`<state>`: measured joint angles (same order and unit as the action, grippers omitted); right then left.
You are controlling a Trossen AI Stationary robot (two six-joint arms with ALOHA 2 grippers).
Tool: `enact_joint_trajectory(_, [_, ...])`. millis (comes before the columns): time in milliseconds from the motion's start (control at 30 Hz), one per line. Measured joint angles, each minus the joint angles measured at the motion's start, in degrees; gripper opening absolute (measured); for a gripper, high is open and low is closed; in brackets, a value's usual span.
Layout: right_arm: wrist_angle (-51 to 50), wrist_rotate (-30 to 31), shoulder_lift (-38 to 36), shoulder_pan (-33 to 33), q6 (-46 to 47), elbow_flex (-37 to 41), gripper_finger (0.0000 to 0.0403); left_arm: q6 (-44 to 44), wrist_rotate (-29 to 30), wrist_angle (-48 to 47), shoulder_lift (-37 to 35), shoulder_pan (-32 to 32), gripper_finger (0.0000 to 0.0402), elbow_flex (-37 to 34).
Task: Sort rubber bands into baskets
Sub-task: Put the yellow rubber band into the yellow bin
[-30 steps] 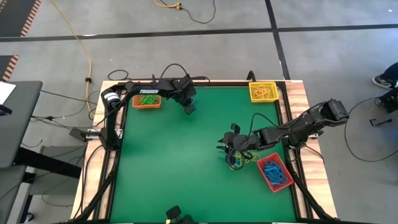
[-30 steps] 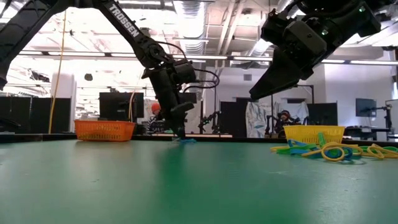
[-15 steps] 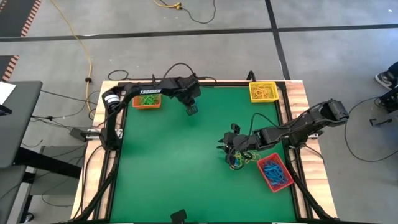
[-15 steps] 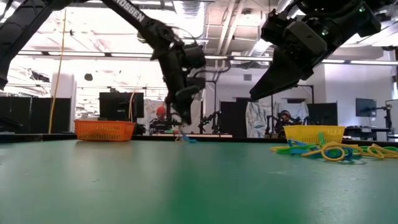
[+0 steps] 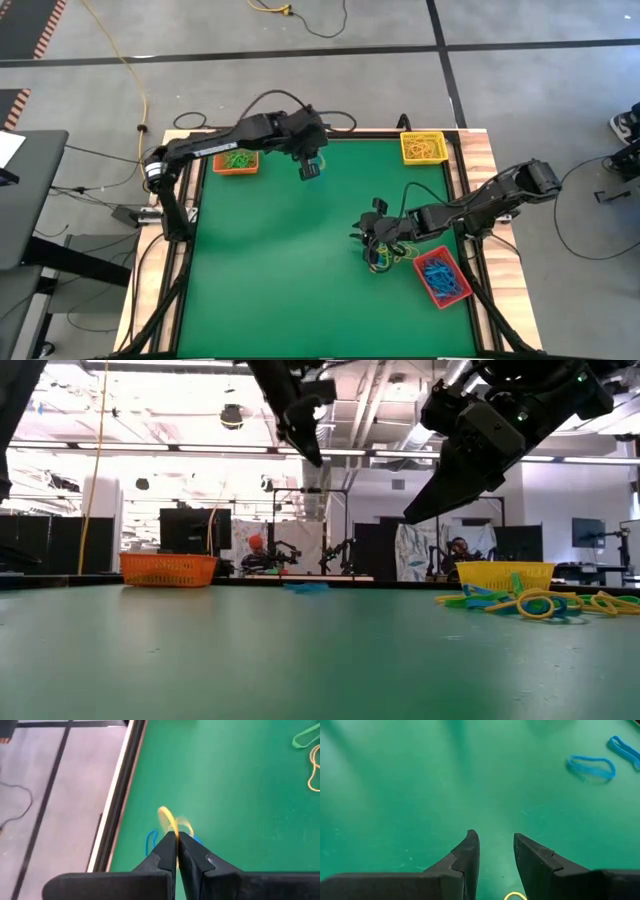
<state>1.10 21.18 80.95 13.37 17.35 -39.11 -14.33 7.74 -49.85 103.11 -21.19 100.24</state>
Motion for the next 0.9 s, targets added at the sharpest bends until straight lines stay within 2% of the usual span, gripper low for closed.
enact_joint_trajectory(100, [0.0, 0.9, 0.0, 0.0, 0.0, 0.0, 0.0148, 0.6, 2.1, -1.8, -1.5, 0.6, 0.0, 0.4])
enact_joint_trajectory(267, [0.4, 3.2, 0.0, 0.0, 0.0, 0.0, 0.0148, 0.2, -8.6, -1.6, -2.8, 0.8, 0.0, 0.4])
enact_joint_trajectory(367, [2.2, 7.5, 0.0, 0.0, -0.8, 0.0, 0.0148, -0.2, -10.0, -1.6, -2.8, 2.0, 0.0, 0.4])
enact_joint_trajectory(567, [10.1, 9.9, 0.0, -0.3, -8.0, 0.0, 0.0151, -0.9, -12.1, -1.7, -2.8, 4.3, 0.0, 0.4])
enact_joint_trajectory(700, [14.5, 12.9, 0.0, -1.7, -12.1, 0.0, 0.0176, -0.4, -13.1, -1.7, -2.8, 5.7, 0.0, 0.4])
enact_joint_trajectory(900, [19.1, 13.4, 0.0, -4.2, -15.7, 0.0, 0.0242, 0.3, -13.1, -1.7, -2.8, 7.6, 0.0, 0.4])
